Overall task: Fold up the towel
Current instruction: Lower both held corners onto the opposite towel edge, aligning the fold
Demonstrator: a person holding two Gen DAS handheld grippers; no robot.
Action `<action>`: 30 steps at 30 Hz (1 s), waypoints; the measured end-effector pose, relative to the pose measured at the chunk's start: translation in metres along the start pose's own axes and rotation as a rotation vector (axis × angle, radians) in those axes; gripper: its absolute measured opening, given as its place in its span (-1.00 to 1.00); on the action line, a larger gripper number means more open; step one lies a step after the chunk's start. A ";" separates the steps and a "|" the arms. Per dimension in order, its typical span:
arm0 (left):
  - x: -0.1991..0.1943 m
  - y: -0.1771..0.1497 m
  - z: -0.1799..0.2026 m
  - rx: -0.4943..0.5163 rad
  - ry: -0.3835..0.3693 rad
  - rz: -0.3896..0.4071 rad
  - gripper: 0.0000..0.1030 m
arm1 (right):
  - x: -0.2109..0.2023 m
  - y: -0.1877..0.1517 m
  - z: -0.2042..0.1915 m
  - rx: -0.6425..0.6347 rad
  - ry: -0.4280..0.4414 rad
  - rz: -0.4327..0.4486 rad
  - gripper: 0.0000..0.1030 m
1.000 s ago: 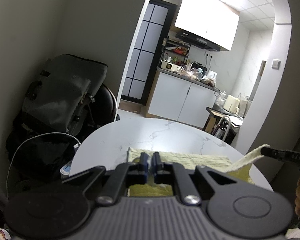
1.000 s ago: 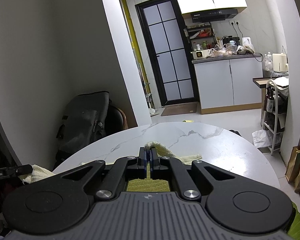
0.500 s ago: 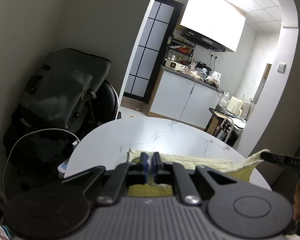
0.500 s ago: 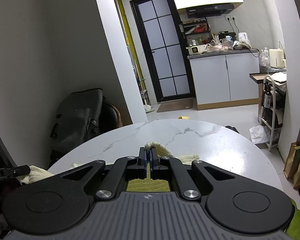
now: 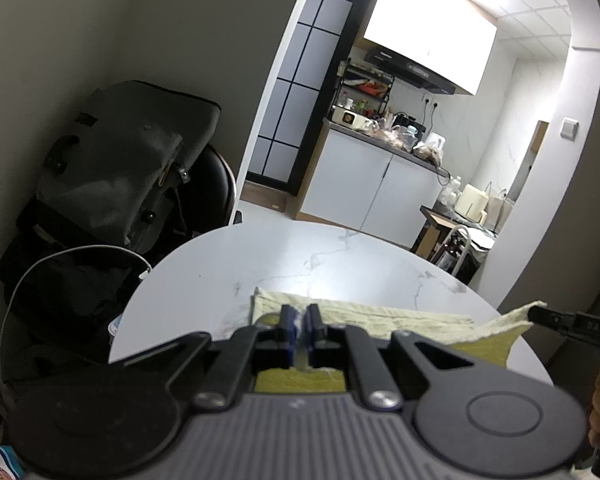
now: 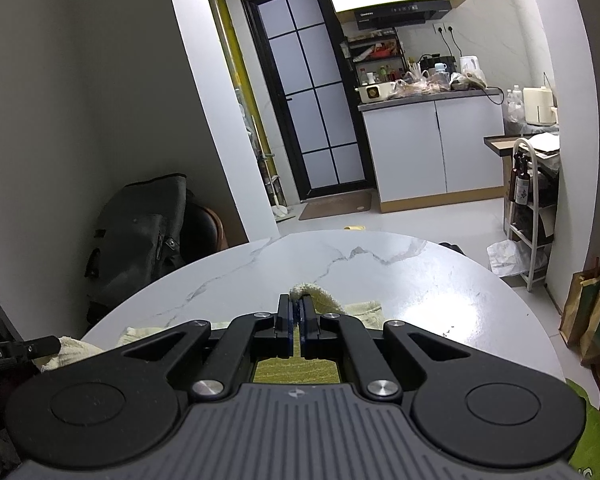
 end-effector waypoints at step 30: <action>0.061 0.013 -0.012 -0.002 0.016 -0.072 -0.83 | 0.054 0.005 0.020 0.086 -0.090 -0.029 -0.92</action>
Point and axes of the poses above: each gripper's, at about its wrist camera, not at the fingertips, and x roughly the way its jaws point, z to its right, y to its top, the point moved 3 cm from there along x, roughly the way its jaws point, and after that the axes turned 11 degrees about x, right-handed, at the moved point
